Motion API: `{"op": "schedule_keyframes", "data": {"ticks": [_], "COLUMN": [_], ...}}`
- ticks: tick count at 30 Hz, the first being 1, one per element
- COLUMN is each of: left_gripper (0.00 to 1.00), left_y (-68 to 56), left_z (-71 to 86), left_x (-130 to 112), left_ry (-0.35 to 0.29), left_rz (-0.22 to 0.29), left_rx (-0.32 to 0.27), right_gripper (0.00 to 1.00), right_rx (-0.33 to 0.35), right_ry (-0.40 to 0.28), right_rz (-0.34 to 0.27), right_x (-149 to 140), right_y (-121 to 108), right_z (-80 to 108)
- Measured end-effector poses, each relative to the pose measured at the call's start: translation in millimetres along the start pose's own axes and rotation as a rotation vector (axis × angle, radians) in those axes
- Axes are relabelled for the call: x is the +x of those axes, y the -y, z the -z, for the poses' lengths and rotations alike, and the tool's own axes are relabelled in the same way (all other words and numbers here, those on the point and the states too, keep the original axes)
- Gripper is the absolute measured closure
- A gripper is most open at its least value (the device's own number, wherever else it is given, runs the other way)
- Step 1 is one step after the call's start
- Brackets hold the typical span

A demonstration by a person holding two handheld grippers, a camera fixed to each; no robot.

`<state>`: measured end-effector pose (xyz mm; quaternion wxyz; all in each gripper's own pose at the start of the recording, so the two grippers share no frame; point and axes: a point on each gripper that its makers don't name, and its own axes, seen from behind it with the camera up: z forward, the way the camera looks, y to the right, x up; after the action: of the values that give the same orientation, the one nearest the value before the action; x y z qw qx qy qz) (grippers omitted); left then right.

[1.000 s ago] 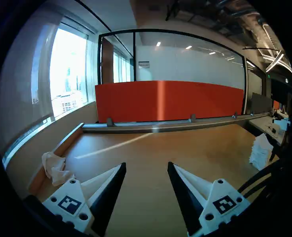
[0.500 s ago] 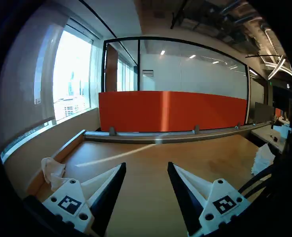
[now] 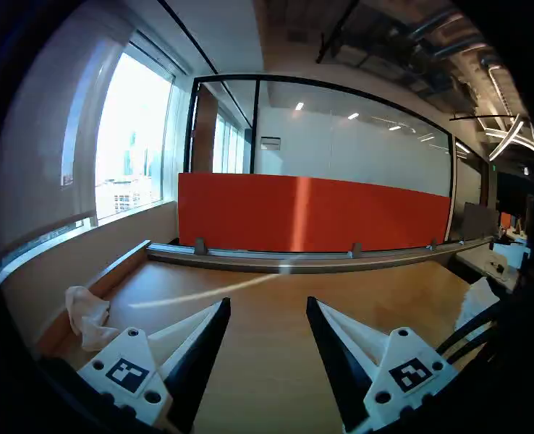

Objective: Fold towel

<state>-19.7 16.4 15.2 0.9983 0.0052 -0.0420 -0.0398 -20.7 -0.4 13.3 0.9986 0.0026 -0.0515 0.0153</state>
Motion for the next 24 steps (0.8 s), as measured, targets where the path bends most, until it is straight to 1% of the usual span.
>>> {"op": "schedule_keyframes", "data": {"ticks": [3, 6, 9, 12, 15, 18, 21, 24], "left_gripper": [0.23, 0.23, 0.23, 0.23, 0.23, 0.23, 0.23, 0.23], "left_y": [3.0, 6.4, 7.7, 8.1, 12.1, 15.5, 17.0, 20.9], "left_z": [-2.4, -3.6, -5.2, -7.5, -9.8, -11.2, -12.0, -12.6], "left_x": [-5.3, -13.1, -24.7, -34.1, -41.7, -49.6, -57.5, -66.1], "left_ry": [-0.009, -0.022, -0.027, -0.036, -0.058, -0.08, -0.1, -0.115], "left_rz": [0.0, -0.015, -0.019, -0.024, -0.031, -0.034, -0.03, -0.029], "left_rx": [-0.004, 0.001, 0.002, -0.005, 0.008, 0.024, 0.024, 0.027], "right_gripper": [0.0, 0.0, 0.0, 0.0, 0.0, 0.0, 0.0, 0.0], "right_rx": [-0.001, -0.011, -0.024, -0.021, -0.013, -0.005, -0.009, -0.01], "right_ry": [-0.004, -0.007, -0.012, -0.02, -0.03, -0.024, -0.011, -0.007], "right_rz": [-0.001, -0.006, -0.014, -0.02, -0.025, -0.03, -0.032, -0.021], "right_x": [-2.6, -4.3, -7.3, -9.9, -12.2, -19.5, -26.4, -32.7], "right_y": [3.0, 2.4, 0.9, 4.0, 7.8, 9.6, 8.2, 9.5], "right_z": [-0.4, -0.7, -3.0, -4.1, -4.0, -4.6, -5.8, -6.7]}}
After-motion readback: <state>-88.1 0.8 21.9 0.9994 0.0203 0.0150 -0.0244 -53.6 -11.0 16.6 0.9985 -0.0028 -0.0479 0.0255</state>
